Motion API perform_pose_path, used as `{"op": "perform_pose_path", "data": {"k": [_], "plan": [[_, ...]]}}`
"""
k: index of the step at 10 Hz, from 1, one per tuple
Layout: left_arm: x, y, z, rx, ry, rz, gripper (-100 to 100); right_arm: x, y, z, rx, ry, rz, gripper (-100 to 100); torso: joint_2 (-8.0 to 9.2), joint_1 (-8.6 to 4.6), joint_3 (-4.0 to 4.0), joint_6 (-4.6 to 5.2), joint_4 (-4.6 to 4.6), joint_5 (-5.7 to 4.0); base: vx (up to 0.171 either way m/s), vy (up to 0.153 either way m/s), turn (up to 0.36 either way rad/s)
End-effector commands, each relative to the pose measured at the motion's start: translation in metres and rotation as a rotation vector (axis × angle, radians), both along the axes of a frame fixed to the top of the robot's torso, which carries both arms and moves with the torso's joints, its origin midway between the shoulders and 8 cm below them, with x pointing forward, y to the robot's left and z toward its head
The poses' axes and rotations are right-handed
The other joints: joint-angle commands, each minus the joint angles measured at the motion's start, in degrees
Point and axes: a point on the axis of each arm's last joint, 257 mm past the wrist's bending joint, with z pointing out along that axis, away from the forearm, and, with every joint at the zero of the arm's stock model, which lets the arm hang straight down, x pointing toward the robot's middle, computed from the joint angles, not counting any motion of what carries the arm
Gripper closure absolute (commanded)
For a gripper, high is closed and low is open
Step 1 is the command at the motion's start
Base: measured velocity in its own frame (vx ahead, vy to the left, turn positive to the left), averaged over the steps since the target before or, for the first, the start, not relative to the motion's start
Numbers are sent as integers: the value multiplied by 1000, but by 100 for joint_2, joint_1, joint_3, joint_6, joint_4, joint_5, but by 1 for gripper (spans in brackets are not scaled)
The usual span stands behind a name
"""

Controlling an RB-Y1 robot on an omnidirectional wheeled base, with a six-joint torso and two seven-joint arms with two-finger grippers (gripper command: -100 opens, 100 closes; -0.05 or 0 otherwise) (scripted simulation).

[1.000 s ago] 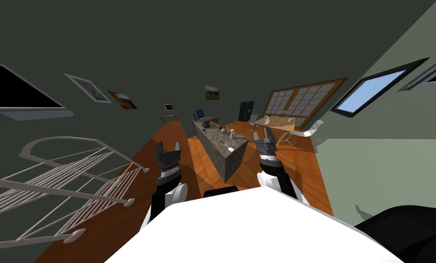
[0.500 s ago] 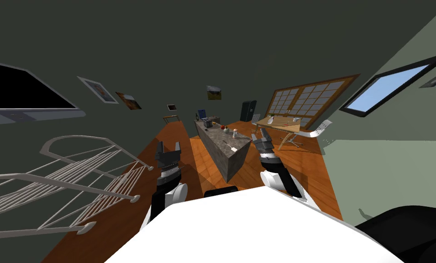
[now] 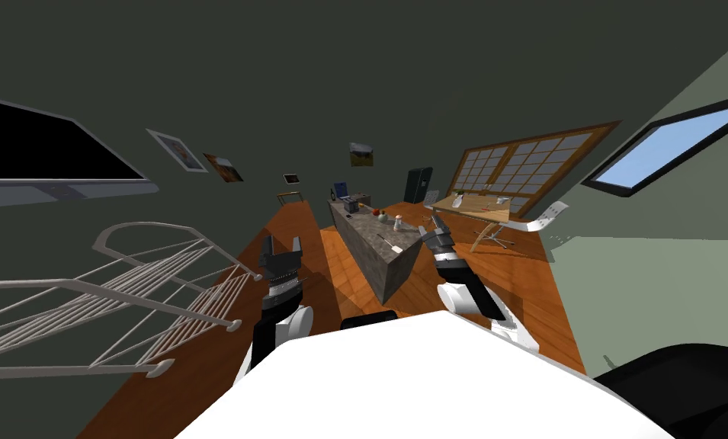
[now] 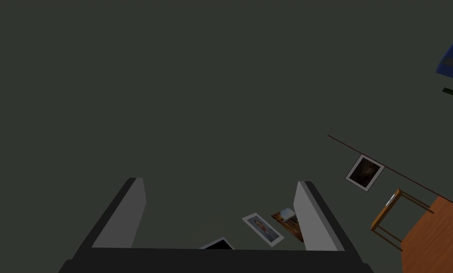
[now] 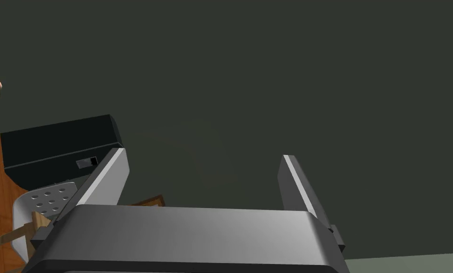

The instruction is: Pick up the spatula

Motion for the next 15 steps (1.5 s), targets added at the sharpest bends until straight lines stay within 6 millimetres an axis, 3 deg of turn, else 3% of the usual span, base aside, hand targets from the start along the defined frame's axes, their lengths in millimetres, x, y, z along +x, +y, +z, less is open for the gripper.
{"op": "perform_pose_path", "data": {"k": [1,15], "plan": [[0,0,0,0,0,0,0,7,-13,-11,45,50,12,-100,0,0,0,0,0,0,1,101,87],[0,0,0,0,0,0,0,44,-77,-82,335,364,23,-100,-4,3,-2,2,-1,2,14,77,49]]}}
